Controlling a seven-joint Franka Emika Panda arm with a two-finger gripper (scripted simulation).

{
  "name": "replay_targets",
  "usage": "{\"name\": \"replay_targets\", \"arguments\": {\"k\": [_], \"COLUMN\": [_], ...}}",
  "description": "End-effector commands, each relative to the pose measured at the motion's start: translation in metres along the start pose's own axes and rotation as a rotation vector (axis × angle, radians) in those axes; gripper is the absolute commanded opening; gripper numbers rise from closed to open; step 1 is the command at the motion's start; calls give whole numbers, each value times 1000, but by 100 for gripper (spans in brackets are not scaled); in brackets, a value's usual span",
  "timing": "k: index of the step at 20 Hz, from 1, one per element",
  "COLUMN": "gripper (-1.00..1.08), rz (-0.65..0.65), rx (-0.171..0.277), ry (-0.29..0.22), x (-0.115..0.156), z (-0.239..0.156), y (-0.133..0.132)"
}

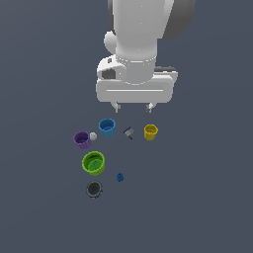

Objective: Pick up a designated object from a clutter of objects.

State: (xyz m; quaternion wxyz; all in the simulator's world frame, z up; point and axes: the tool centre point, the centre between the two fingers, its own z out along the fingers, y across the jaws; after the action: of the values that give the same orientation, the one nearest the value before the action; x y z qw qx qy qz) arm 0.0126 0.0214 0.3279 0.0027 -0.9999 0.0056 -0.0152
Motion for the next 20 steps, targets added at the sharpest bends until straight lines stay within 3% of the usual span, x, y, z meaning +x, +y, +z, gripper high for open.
{"name": "replay_targets", "arguments": {"k": [1, 10, 20], "gripper": [100, 100, 100], "rz": [0, -29, -13], "rx": [0, 32, 29], "ry": [0, 2, 0], "x": [0, 4, 1], "z": [0, 3, 16], "y": [0, -23, -28]}}
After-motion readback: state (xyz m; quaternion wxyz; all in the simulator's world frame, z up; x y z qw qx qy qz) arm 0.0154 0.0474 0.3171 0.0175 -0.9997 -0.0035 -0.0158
